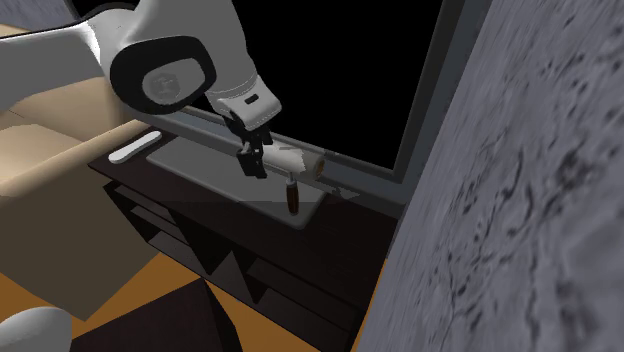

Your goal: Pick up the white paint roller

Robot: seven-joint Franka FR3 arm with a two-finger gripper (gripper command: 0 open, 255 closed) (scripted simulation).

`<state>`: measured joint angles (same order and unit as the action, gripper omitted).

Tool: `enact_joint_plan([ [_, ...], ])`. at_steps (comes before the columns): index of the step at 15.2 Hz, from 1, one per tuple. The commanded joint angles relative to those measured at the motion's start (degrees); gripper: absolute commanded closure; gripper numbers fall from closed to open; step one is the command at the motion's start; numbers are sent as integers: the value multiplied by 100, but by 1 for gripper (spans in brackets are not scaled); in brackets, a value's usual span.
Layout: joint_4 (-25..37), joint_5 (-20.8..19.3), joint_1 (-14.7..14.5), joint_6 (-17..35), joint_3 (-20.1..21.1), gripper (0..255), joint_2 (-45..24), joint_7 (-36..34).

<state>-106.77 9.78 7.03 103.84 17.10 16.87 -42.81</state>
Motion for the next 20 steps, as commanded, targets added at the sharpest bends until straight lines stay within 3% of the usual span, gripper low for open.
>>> enact_joint_plan([
  [1, 479, -134, 66, 7, 186, 0, -503, -623],
  [5, 1501, -492, 81, -115, 418, 0, -1476, -1687],
  [14, 768, -427, 75, 493, 399, 0, -1346, -1611],
  [15, 780, -429, 75, 487, 400, 255, -1353, -1613],
  [20, 791, -431, 75, 483, 400, 255, -1361, -1613],
])
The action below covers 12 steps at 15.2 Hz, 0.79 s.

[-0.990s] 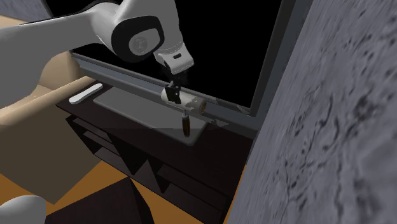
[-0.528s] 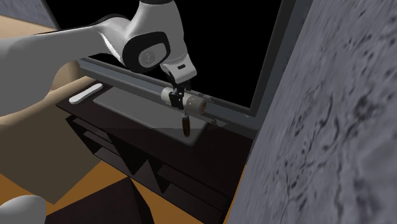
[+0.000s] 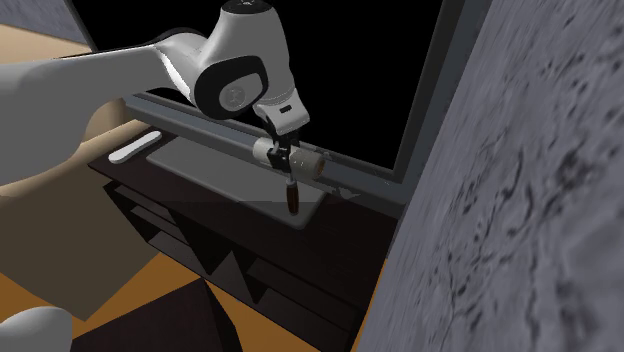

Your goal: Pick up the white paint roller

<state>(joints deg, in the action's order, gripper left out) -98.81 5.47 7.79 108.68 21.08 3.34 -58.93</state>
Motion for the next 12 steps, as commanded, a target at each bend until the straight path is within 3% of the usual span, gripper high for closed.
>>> enact_joint_plan([
  [1, -8, 2, -1, -1, 1, 255, -3, 1],
  [4, -27, 5, -2, 9, 1, 255, 7, 1],
  [12, 750, -66, -6, -633, 12, 255, -133, -80],
])
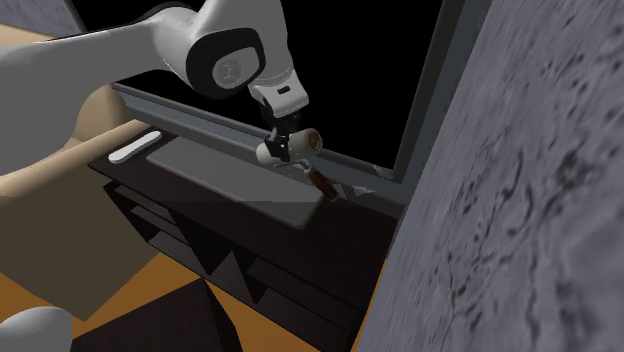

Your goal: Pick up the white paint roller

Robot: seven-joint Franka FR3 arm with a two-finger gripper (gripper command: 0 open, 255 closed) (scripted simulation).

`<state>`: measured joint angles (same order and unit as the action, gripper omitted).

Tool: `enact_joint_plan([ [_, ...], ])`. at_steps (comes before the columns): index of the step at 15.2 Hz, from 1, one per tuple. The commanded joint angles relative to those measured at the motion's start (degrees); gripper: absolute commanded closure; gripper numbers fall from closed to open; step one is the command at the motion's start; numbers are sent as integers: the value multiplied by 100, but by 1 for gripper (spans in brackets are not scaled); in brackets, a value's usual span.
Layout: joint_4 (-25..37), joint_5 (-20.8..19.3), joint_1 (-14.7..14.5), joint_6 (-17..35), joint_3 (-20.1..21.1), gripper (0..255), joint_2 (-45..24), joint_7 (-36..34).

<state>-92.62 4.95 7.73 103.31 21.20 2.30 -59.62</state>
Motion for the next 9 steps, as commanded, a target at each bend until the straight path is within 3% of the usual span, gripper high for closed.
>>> enact_joint_plan([
  [1, 236, -25, -2, -180, 4, 255, -55, -23],
  [9, 949, -113, -24, -705, 29, 255, -251, -107],
])
